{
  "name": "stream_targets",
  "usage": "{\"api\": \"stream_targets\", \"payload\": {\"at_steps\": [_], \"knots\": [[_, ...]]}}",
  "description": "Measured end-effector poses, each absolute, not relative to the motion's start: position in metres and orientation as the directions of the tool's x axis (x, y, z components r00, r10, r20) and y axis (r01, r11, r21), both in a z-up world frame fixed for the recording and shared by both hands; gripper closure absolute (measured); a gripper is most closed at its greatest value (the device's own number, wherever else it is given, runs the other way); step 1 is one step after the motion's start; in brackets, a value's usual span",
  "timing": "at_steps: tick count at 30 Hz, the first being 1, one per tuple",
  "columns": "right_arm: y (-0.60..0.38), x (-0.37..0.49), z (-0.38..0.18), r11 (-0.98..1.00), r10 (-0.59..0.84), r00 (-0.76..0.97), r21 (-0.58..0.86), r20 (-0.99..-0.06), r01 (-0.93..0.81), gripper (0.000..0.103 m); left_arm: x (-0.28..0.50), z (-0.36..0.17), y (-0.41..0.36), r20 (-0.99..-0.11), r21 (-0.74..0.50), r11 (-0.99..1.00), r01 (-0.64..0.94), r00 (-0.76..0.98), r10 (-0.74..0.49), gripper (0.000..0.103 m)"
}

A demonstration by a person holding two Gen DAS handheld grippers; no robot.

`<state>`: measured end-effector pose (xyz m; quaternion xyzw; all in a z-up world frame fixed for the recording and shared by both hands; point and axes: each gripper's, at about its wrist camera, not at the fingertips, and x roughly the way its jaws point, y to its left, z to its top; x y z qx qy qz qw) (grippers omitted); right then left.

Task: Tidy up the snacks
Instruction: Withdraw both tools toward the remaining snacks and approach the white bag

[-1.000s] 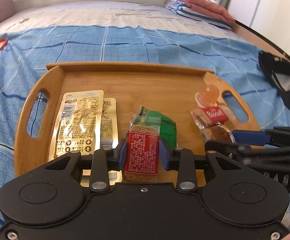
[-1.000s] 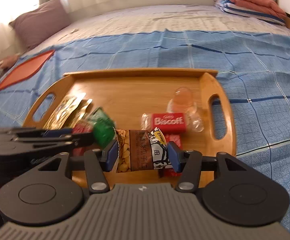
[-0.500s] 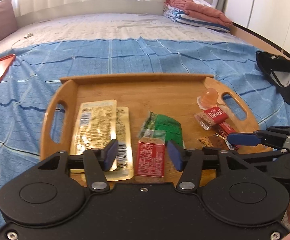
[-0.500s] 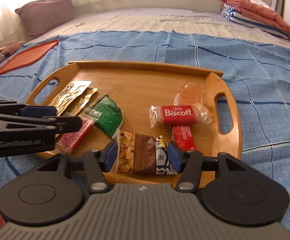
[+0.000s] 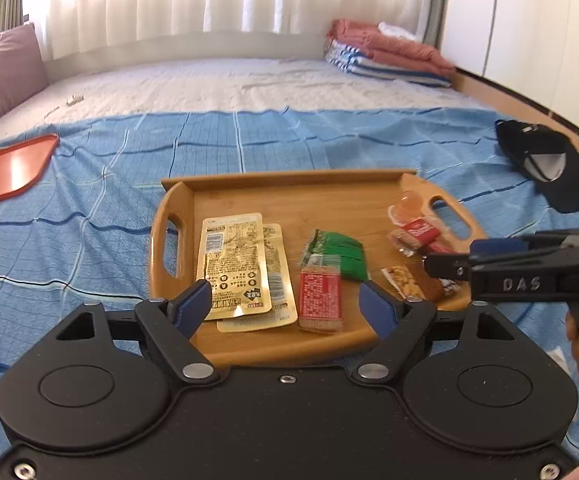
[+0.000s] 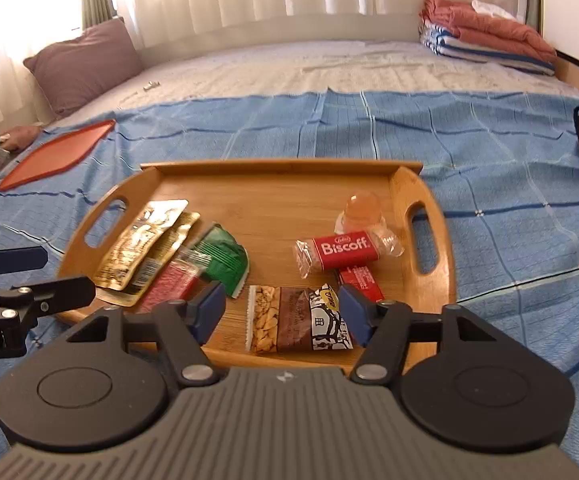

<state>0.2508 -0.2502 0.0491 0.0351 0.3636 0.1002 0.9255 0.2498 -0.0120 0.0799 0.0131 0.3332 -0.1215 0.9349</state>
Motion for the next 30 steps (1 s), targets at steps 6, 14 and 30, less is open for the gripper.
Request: {"api": "stream_targets", "payload": {"at_steps": [6,14,30], "knots": [[-0.252,0.208,0.076,0.968,0.248,0.763,0.122,-0.597,-0.219,0.014,0.201,0.091,0.002,-0.59,-0.066,0.965,0.253,0.771,-0.242,0.018],[-0.259,0.148,0.076,0.973,0.225,0.803,0.09,-0.551,-0.21,0.006,0.135,0.081,0.023,-0.551,-0.046,0.976,0.215,0.809,-0.204,0.017],[-0.284,0.091,0.015,0.997,0.073,0.783,0.044,-0.618,-0.058,0.0,0.09,0.033,0.04,-0.589,-0.039,0.994,0.098,0.802,-0.102,0.017]]}}
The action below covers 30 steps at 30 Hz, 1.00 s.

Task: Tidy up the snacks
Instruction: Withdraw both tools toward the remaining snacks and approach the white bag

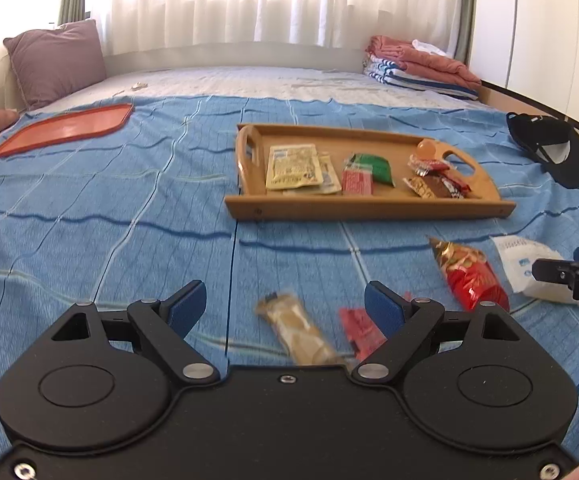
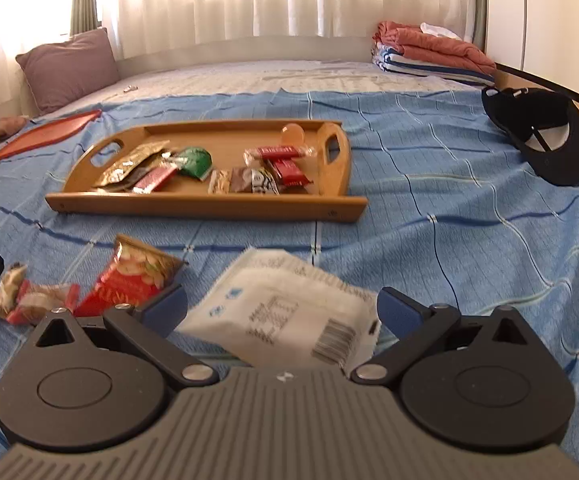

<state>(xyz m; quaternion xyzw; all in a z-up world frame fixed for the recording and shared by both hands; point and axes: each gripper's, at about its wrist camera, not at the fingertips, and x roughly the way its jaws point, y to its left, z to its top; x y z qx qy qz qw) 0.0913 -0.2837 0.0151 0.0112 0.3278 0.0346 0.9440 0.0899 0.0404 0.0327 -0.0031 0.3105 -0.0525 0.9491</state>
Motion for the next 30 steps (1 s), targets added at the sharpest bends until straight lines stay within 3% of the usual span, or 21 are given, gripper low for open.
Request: {"api": "stream_targets", "payload": {"at_steps": [9,20,30], "knots": [[-0.286,0.086,-0.009,0.997,0.067,0.746,0.075,-0.662,-0.023,0.0,0.083,0.016,0.04,-0.621,-0.036,0.997,0.072,0.78,-0.079,0.019],[-0.28,0.083,-0.016,0.999,0.043,0.767,0.034,-0.641,-0.027,0.0,0.084,0.005,0.036,-0.627,-0.053,0.997,0.048,0.776,-0.071,0.025],[-0.278,0.082,-0.018,0.999,0.036,0.769,0.023,-0.638,-0.028,0.0,0.089,0.006,0.028,-0.616,-0.048,0.995,0.083,0.782,-0.095,0.072]]}}
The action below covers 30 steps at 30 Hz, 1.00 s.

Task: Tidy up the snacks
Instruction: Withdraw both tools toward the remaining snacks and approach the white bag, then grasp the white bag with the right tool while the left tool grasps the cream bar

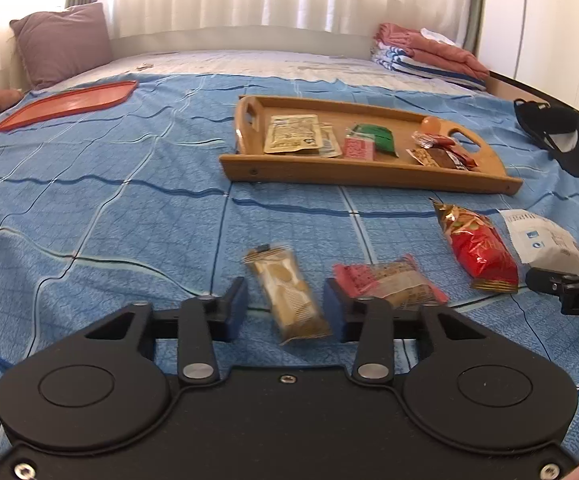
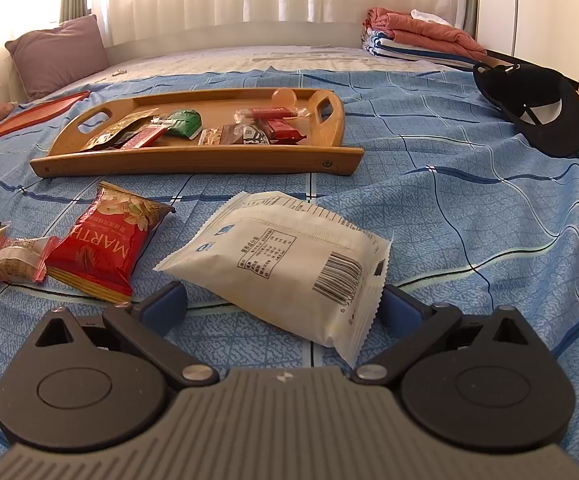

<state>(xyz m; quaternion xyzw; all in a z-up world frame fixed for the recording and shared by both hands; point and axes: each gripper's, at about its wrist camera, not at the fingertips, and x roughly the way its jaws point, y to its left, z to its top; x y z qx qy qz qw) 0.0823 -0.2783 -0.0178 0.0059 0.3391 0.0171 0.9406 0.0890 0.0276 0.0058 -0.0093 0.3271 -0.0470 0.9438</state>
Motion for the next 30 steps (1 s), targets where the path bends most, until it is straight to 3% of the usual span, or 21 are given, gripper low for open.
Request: {"api": "stream_targets", "payload": {"at_steps": [4,18,26,30], "knots": [[-0.277,0.087,-0.014,0.999,0.035,0.759,0.016,-0.651,-0.032,0.0,0.091,0.005,0.023,-0.619,-0.04,0.995,0.094,0.779,-0.098,0.077],[-0.269,0.101,-0.007,0.995,-0.005,0.789,-0.078,-0.614,-0.055,0.0,0.097,0.0,0.027,-0.632,-0.054,0.995,0.08,0.769,-0.096,0.075],[-0.246,0.094,-0.006,0.919,-0.093,0.843,-0.372,-0.529,-0.133,0.0,0.098,-0.001,0.027,-0.626,-0.044,0.995,0.089,0.774,-0.097,0.075],[-0.241,0.095,-0.006,0.9,-0.051,0.83,-0.386,-0.556,-0.203,0.024,0.097,-0.002,0.027,-0.623,-0.046,0.995,0.089,0.776,-0.098,0.075]]}}
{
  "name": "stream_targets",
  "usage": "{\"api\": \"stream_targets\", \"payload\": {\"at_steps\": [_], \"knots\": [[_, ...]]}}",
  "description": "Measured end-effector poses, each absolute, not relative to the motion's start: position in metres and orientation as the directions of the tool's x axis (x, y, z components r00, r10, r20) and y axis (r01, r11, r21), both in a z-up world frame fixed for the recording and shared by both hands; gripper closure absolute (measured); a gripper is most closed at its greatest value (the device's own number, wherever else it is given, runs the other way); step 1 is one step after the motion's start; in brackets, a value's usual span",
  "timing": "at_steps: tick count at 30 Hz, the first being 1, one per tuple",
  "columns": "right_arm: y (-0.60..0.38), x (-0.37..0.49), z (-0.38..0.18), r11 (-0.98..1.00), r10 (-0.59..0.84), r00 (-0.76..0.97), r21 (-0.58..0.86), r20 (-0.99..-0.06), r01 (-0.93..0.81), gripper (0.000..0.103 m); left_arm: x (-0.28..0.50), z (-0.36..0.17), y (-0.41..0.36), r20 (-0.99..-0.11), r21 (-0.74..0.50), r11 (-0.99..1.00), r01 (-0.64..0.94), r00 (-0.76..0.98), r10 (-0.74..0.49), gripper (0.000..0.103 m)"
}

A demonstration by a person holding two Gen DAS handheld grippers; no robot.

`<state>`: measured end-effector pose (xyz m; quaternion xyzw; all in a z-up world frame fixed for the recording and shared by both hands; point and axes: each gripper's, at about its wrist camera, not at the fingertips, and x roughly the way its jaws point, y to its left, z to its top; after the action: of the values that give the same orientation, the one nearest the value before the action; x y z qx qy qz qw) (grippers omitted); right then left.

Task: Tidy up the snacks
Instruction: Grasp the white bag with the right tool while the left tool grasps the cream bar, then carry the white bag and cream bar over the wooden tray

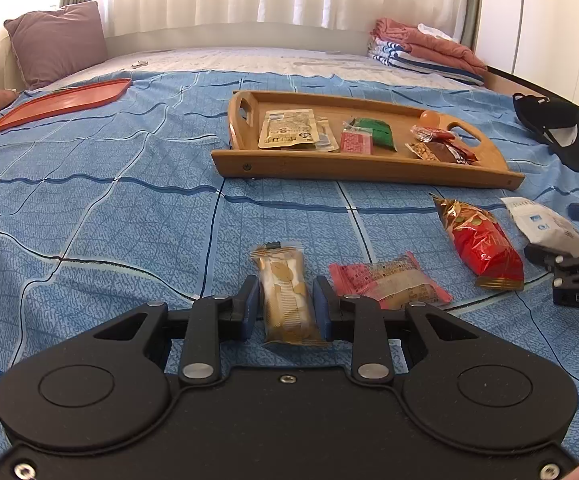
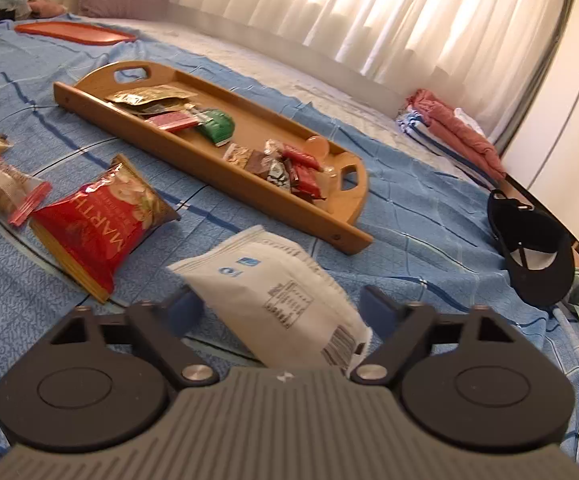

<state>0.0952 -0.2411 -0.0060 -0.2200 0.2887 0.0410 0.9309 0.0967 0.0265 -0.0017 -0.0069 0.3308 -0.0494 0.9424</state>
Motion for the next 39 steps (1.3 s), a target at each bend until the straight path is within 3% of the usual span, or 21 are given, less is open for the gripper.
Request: {"api": "stream_targets", "payload": {"at_steps": [3,5,13,16,20,22,29,39], "knots": [[-0.237,0.093,-0.002,0.896,-0.07,0.85,-0.407,-0.523,-0.177,0.042,0.095,-0.001,0.027,-0.617,-0.047,0.995,0.083,0.781,-0.094,0.076],[-0.237,0.088,0.004,0.897,-0.092,0.875,-0.421,-0.476,-0.135,0.048,0.093,-0.001,0.026,-0.614,-0.039,0.996,0.082,0.784,-0.089,0.077],[-0.268,0.089,0.026,0.926,-0.189,0.894,-0.376,-0.406,0.025,0.052,0.093,-0.001,0.026,-0.612,-0.036,0.996,0.086,0.786,-0.09,0.077],[-0.292,0.09,0.029,0.952,-0.226,0.868,-0.291,-0.443,0.099,0.052,0.093,-0.001,0.027,-0.612,-0.037,0.996,0.085,0.786,-0.09,0.077],[-0.322,0.089,0.021,0.973,-0.223,0.828,-0.164,-0.515,0.16,0.067,0.093,-0.001,0.026,-0.612,-0.033,0.996,0.088,0.786,-0.09,0.077],[-0.331,0.086,0.018,0.976,-0.217,0.821,-0.123,-0.529,0.178,0.067,0.093,0.0,0.026,-0.611,-0.038,0.996,0.086,0.786,-0.091,0.082],[-0.338,0.077,0.032,0.987,-0.14,0.835,-0.006,-0.531,0.162,0.076,0.086,0.013,0.024,-0.573,-0.01,0.996,0.093,0.815,-0.082,0.083],[-0.314,0.1,0.065,0.988,0.058,0.848,0.152,-0.527,0.026,0.076,0.111,0.047,0.023,-0.541,-0.014,0.992,0.122,0.834,-0.11,0.083]]}}
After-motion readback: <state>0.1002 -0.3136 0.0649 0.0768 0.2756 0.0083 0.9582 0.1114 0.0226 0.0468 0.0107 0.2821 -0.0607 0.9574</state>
